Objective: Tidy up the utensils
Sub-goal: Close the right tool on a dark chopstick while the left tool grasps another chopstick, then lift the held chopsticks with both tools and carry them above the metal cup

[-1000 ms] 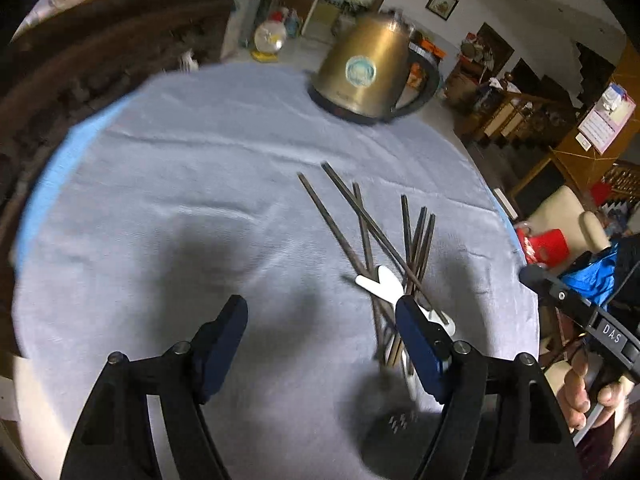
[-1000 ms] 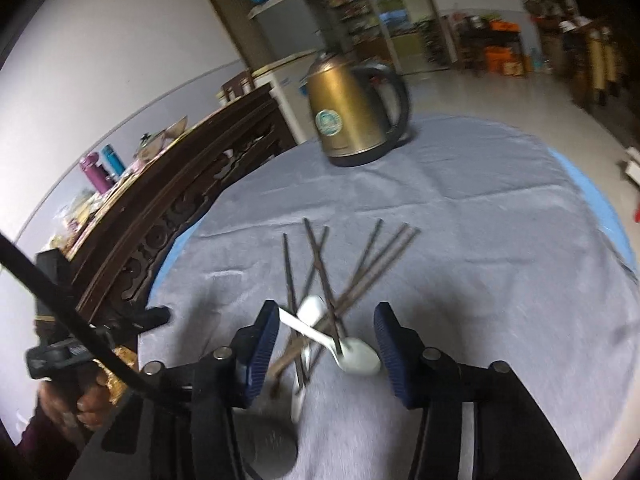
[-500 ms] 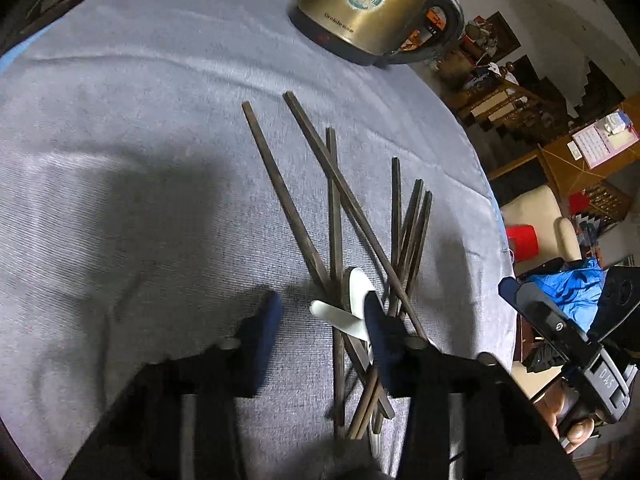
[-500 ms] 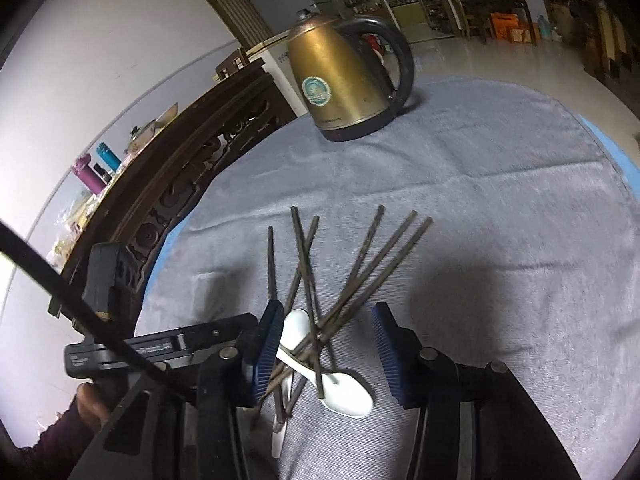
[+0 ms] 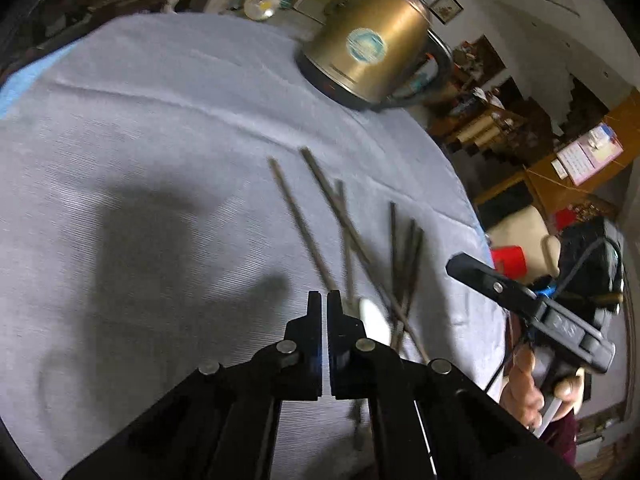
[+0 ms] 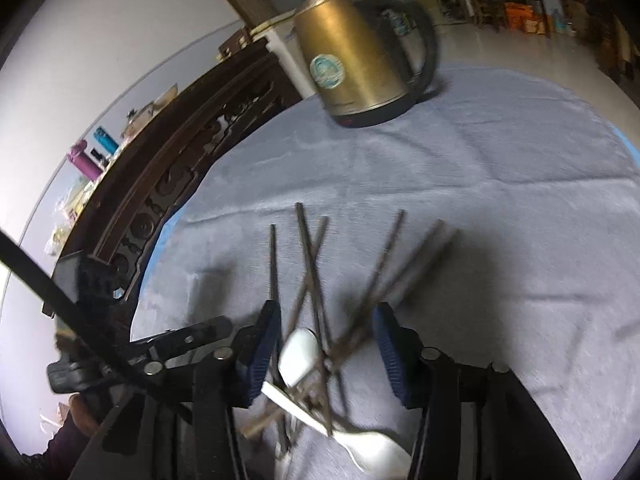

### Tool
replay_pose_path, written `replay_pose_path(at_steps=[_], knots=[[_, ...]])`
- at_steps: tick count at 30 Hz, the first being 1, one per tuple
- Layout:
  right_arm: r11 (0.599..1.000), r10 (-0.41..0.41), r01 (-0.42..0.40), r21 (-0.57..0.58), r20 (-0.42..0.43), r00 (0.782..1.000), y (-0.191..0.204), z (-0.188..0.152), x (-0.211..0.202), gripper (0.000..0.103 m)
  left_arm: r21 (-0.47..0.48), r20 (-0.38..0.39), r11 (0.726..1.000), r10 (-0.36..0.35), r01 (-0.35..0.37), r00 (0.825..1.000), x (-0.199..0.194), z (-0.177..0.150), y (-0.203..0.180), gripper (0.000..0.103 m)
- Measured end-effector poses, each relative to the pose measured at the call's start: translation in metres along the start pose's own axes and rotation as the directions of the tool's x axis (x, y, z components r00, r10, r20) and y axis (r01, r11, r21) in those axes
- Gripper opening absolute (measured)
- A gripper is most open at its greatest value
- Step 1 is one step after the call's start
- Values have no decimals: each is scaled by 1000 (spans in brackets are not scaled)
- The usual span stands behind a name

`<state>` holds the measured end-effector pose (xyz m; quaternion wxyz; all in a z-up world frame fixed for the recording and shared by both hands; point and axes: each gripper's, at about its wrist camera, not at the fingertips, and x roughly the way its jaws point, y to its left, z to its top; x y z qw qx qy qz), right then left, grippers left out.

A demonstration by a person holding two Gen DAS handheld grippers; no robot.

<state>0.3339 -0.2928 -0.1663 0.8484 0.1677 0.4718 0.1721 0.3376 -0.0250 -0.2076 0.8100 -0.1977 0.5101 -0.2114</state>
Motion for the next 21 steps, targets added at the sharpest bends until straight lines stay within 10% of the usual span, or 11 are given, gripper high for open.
replay_pose_path(at_steps=[8,13,21], knots=[[993,-101,91,-74,-150,984,26,25,77,59,-15,-35,995,100,-101,994,1,12,26,6],[985,-150,134,-107,-158,976,22,19,93,8,-10,-59,990,140,-141,988,18,40,21,36],[998,-58,57,-18,-77,995,-9,18,59,8,-80,-132,976,192,-203,973,66,84,8,37]])
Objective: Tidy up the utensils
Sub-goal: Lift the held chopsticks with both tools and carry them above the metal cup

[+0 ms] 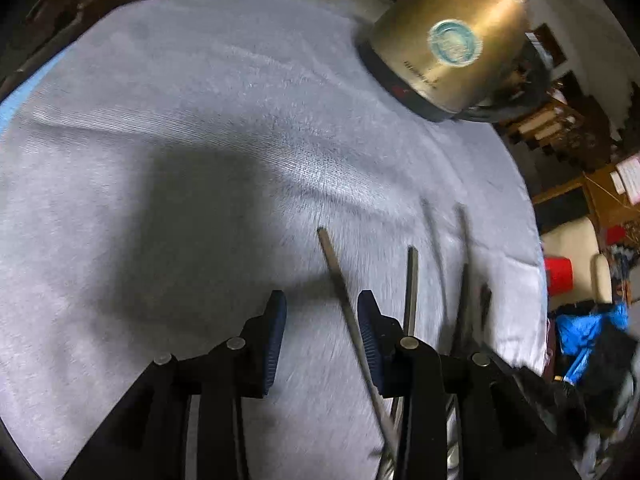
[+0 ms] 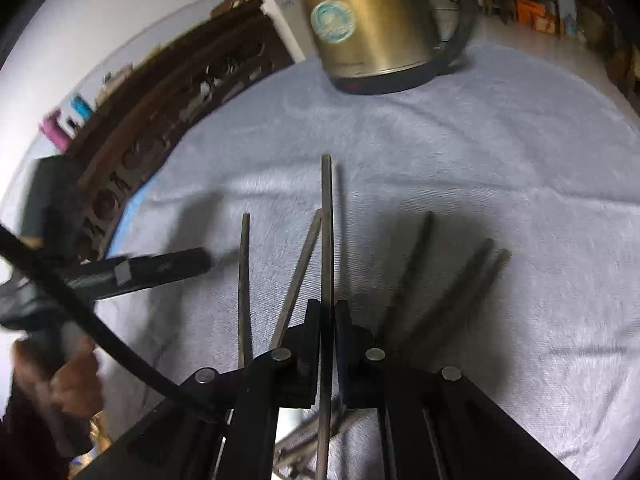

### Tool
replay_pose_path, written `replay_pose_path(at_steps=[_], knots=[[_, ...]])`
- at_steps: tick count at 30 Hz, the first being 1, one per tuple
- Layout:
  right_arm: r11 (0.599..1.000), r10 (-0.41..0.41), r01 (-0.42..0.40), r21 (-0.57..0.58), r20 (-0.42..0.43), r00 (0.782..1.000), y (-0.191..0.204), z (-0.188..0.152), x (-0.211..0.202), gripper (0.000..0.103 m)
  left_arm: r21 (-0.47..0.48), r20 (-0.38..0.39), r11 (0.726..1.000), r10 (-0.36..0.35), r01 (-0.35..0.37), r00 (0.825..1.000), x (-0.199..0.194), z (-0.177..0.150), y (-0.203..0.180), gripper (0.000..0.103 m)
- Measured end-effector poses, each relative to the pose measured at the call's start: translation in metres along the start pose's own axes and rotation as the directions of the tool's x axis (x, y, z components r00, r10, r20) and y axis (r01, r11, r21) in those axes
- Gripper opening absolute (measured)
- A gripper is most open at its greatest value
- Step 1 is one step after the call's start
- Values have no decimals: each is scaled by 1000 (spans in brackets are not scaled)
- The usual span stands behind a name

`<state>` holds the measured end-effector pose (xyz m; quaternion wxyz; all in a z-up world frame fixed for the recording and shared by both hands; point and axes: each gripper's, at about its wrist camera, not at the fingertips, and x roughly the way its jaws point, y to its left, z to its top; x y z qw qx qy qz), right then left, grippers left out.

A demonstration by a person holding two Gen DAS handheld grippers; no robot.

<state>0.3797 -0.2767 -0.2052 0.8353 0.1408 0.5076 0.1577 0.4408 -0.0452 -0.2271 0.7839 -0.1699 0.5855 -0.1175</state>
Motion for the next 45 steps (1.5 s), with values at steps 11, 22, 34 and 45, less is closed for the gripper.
replay_pose_path(at_steps=[11,22,34,45], knots=[[976,150,-173,135,167,975,-36,-30,-74,8,105,22,985,133,-135,991,18,13,-40,7],[977,186,-207,52,267,945,-3,-64,-130,8,234,208,965,69,-118,976,-69,-20,-63,5],[968,231,-248,-27,476,849,46,-121,-174,8,371,461,923,-87,-103,883,-188,-96,-88,4],[976,199,-206,-68,664,721,75,-150,-167,8,398,574,910,-146,-118,806,-249,-153,-84,4]])
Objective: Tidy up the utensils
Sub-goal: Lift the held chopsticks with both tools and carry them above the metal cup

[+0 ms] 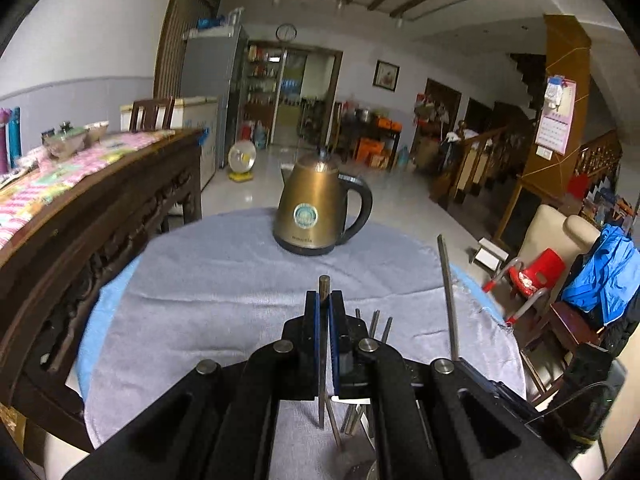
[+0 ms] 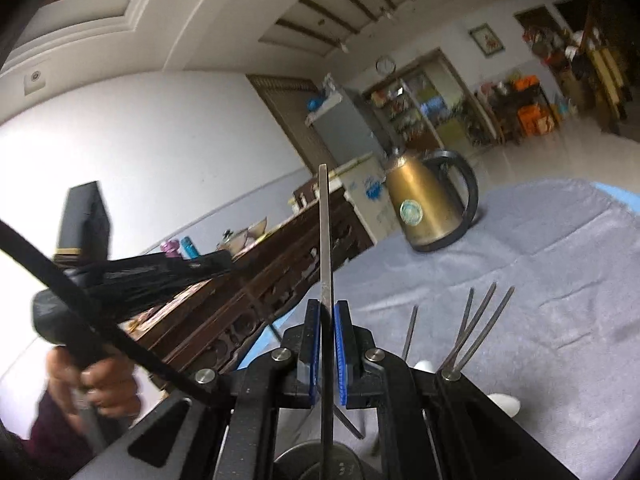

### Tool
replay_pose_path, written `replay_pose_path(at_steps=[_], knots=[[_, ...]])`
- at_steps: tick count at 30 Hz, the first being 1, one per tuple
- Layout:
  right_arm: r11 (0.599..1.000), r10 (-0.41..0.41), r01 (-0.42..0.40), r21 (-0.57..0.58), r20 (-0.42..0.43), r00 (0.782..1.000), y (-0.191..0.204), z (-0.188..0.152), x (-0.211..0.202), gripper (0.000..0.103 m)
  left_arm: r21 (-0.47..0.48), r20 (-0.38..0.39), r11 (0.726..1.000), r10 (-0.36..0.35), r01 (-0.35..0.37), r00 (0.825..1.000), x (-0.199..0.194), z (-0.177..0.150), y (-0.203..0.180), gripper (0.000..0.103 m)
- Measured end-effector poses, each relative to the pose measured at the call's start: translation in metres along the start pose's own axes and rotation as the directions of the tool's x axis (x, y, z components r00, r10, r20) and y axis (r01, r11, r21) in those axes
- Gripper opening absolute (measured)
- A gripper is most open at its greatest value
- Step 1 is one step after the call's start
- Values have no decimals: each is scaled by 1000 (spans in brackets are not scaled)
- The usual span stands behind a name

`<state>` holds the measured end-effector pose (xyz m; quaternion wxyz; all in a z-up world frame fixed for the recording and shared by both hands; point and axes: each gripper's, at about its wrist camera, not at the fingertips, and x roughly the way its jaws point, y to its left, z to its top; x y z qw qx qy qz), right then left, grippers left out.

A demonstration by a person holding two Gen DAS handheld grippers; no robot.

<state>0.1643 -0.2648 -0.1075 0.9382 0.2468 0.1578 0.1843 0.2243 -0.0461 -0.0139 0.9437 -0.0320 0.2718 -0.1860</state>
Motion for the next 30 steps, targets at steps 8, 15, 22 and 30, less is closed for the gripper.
replay_pose_path(at_steps=[8,15,22,30], knots=[[994,-43,51,-92,86,995,11,10,-21,8,11,87,999,-46,45,995,-45,14,-10,4],[982,-20,44,-184,131,991,25,22,-7,7,39,132,992,-126,122,983,-82,23,-27,4],[986,31,-9,-169,128,991,34,17,8,7,59,94,989,-141,136,985,-88,14,-36,4],[993,3,9,-120,94,996,22,-9,18,8,-13,-28,989,-151,151,988,-65,-13,-27,4]])
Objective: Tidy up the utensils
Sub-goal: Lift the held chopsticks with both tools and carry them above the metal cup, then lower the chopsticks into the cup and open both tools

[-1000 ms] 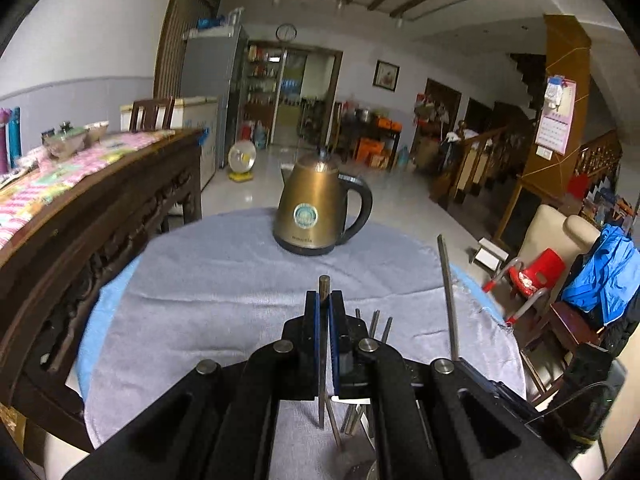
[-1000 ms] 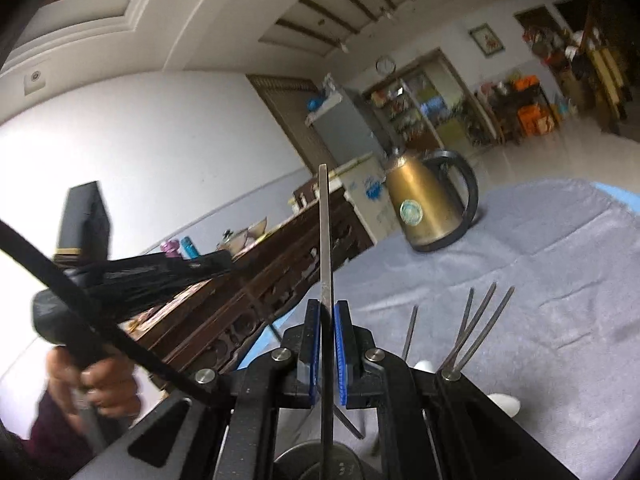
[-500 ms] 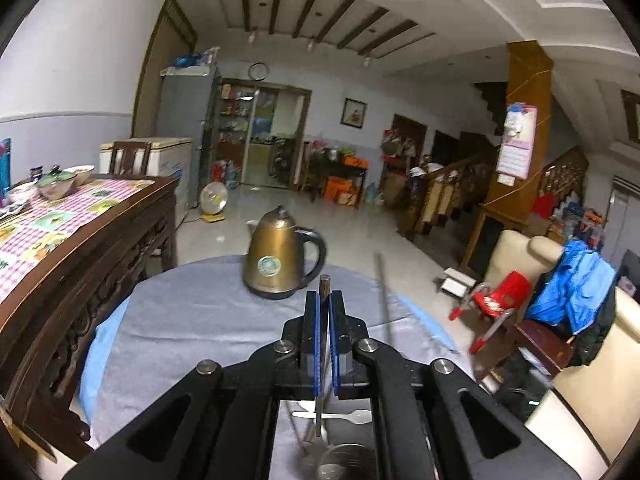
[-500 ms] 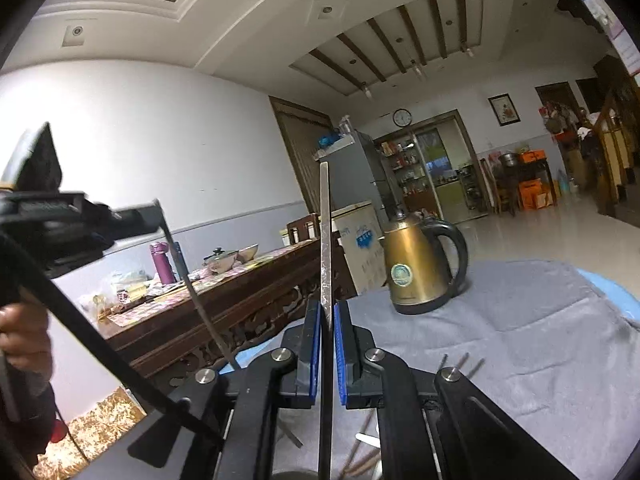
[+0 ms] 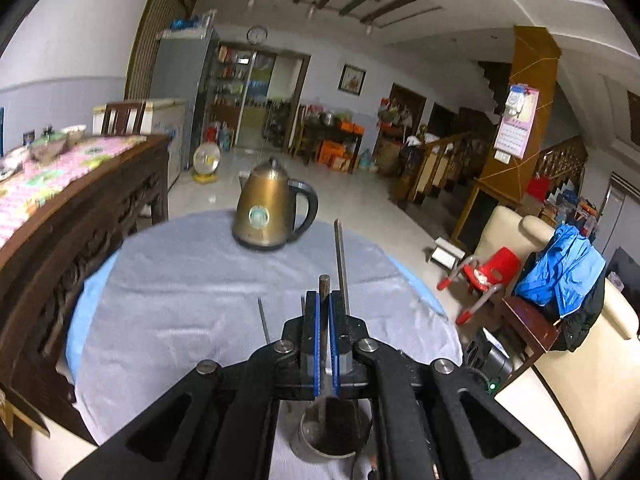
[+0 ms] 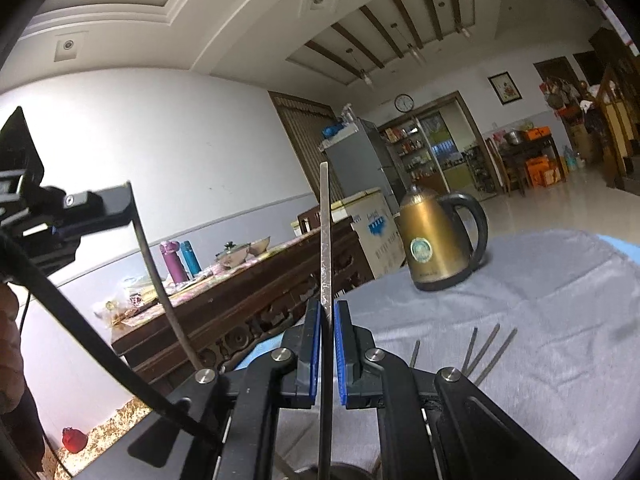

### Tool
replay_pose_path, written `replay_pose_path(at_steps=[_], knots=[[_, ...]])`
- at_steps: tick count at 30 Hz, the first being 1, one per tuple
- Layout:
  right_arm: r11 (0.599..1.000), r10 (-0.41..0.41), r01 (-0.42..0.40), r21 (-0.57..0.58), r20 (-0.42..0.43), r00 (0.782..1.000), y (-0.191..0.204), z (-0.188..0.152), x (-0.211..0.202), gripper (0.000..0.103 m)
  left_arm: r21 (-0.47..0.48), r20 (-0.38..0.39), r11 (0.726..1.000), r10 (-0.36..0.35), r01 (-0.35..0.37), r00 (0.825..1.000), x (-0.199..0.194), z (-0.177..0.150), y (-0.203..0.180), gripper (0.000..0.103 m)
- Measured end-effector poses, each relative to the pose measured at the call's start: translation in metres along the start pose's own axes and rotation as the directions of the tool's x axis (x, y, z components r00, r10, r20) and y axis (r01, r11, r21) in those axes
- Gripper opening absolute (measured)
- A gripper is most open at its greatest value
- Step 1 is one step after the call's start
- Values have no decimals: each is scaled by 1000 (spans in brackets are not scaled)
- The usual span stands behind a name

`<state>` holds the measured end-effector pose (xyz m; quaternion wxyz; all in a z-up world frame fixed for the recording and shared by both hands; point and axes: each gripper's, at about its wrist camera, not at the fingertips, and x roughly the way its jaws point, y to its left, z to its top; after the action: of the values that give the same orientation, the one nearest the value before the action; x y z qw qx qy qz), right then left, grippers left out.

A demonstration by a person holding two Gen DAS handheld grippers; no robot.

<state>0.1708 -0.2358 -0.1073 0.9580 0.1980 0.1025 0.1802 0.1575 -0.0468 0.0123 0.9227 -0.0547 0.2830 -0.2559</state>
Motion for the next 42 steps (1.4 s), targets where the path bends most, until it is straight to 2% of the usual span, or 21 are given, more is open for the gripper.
replay_pose_path(at_steps=[10,20,23,27,29,31,32,34,38,42], knots=[[999,-33,32,-31,-46,998,-1,-25,-17,7,-41,-111,999,17,-21,994,20,-17,9,4],[992,-29,19,-127,-77,997,14,-37,-51,7,-92,-152,995,32,-46,988,23,-21,22,4],[992,-39,30,-122,-76,996,14,-36,-60,8,-111,-167,992,42,-61,985,24,-22,27,7],[997,-54,49,-53,-103,993,1,-31,-65,11,-114,-168,992,41,-60,985,21,-25,30,22],[998,-65,62,-24,-119,991,-7,-29,-68,22,-105,-156,993,37,-54,987,16,-26,29,28],[997,-78,79,7,-124,989,-15,-28,-72,41,-99,-134,994,34,-48,990,9,-25,29,36],[996,-84,87,26,-122,989,-19,-27,-75,44,-93,-113,995,34,-44,993,4,-25,29,42],[993,-93,100,56,-107,990,-26,-24,-82,45,-88,-79,995,44,-51,996,-7,-24,32,54],[987,-120,129,93,-102,988,-39,-20,-92,45,-85,-19,993,85,-86,996,-24,-22,42,60],[978,-139,153,139,-107,984,-49,-16,-98,45,-126,-5,983,135,-135,991,-31,-22,62,64]])
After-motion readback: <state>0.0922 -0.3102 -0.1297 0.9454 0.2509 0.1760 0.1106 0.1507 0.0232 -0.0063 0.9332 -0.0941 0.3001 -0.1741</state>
